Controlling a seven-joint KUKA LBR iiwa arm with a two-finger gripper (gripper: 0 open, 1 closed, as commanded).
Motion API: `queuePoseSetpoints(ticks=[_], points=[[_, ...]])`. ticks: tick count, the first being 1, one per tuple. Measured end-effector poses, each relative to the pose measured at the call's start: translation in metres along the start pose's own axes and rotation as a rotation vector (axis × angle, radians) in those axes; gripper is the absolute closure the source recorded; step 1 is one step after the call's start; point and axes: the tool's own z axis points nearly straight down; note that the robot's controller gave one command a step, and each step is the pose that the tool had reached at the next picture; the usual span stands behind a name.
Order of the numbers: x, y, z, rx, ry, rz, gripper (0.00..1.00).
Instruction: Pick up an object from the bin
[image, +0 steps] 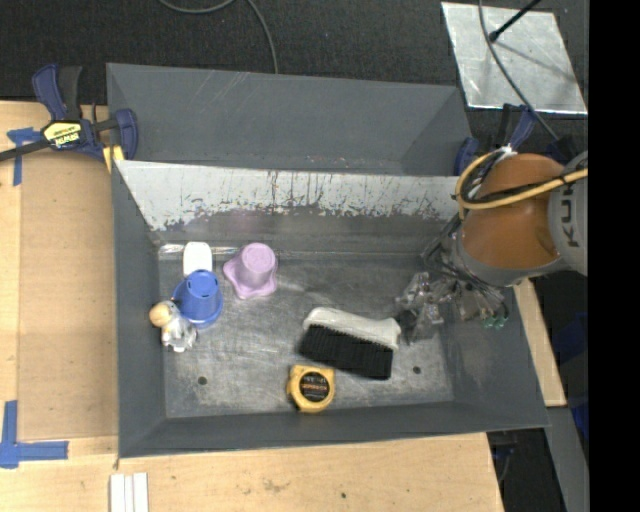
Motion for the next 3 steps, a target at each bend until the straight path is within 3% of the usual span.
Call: queuePoseSetpoints(ticks=[1,2,3], points=[[0.007,-0.001,-0.035,-0.004,0.017,0.000,1.00],[-0.006,-0.034,-0.092,-0.003,0.013,0.014,1.00],[-0.008,-0.032,-0.090,0.002,0.004,0.056,1.00]])
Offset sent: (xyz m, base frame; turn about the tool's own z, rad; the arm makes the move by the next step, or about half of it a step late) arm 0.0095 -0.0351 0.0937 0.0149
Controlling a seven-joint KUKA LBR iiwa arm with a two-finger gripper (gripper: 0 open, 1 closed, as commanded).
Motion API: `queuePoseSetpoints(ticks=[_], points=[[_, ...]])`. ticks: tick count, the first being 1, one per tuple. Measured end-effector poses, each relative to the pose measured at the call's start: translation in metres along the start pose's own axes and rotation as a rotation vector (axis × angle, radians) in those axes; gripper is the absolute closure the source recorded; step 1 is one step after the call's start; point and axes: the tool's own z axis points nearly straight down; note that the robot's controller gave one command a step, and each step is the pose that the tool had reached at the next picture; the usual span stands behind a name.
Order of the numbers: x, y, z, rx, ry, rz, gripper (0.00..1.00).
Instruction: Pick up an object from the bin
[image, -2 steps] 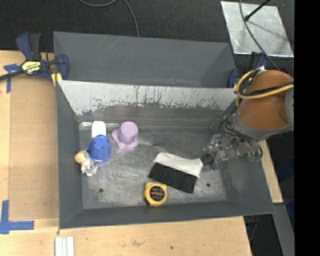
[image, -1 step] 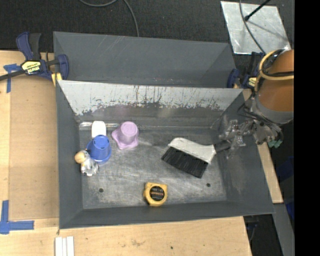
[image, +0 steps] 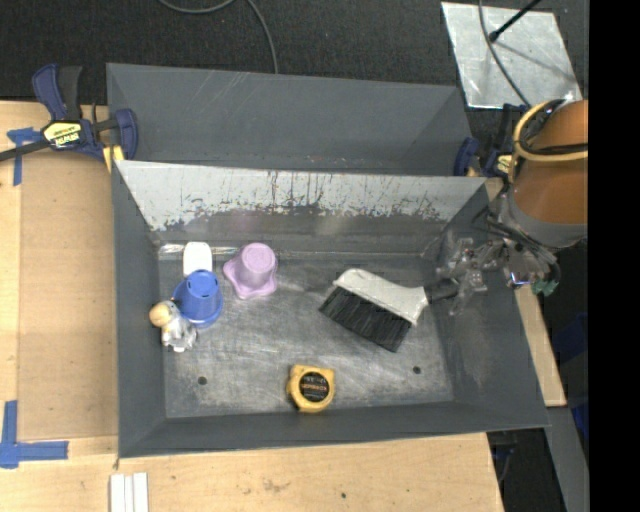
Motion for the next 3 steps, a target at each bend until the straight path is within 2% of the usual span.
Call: queuePoseSetpoints(ticks=[1,3], points=[[0.005,0.007,0.012,-0.005,0.010,-0.006,1.00],[0.004,0.011,-0.026,-0.004,0.007,-0.014,1.00]])
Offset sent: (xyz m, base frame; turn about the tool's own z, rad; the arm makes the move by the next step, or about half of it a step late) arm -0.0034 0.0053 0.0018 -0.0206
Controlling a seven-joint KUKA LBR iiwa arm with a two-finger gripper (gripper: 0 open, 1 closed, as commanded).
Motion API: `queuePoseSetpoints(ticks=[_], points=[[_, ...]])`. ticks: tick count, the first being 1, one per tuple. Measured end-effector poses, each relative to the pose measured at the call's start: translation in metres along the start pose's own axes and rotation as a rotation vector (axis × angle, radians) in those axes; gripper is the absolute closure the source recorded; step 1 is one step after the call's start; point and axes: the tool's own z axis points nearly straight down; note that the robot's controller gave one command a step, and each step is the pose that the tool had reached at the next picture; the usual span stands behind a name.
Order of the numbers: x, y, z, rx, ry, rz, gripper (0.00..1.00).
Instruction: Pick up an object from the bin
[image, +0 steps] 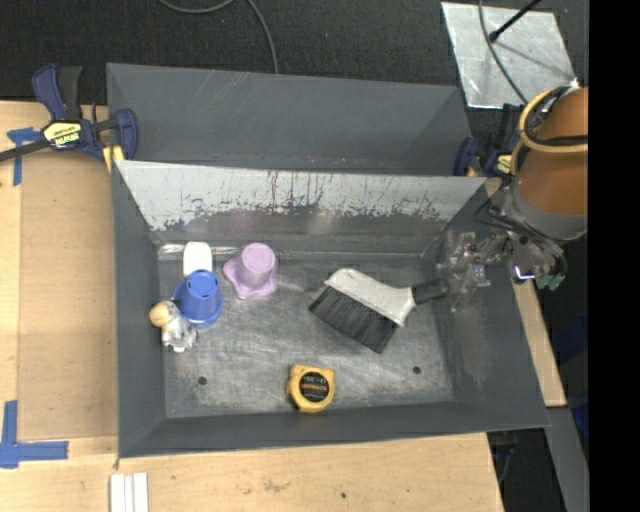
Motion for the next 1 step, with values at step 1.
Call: queuePoseSetpoints(ticks=[1], points=[[0.0017,0.0002,-0.0063,0.001,-0.002,0.002,1.00]])
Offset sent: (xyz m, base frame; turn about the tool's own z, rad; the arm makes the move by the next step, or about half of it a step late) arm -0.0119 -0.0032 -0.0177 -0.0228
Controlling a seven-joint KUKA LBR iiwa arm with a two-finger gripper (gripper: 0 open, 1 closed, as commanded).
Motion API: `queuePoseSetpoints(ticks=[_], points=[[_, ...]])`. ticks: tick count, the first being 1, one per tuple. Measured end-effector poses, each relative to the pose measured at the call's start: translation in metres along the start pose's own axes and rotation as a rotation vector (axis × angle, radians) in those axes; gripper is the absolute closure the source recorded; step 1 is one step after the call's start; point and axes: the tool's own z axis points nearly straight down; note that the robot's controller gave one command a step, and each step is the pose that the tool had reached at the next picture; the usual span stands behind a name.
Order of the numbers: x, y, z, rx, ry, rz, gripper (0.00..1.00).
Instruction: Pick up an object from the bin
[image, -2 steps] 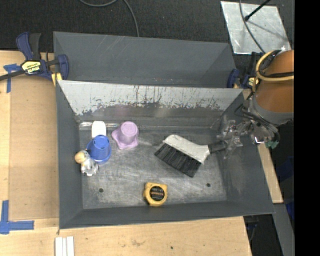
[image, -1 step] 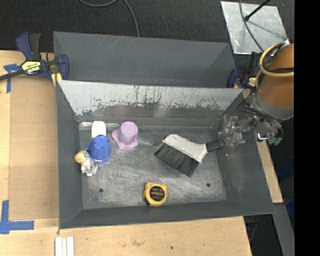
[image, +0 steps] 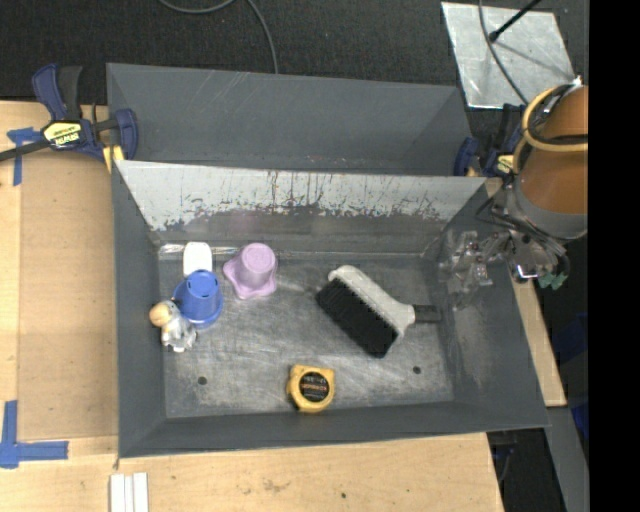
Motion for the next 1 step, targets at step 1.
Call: queuePoseSetpoints(ticks=[1], points=[[0.0097,-0.0035,0.0234,0.000,0.002,-0.023,0.00]])
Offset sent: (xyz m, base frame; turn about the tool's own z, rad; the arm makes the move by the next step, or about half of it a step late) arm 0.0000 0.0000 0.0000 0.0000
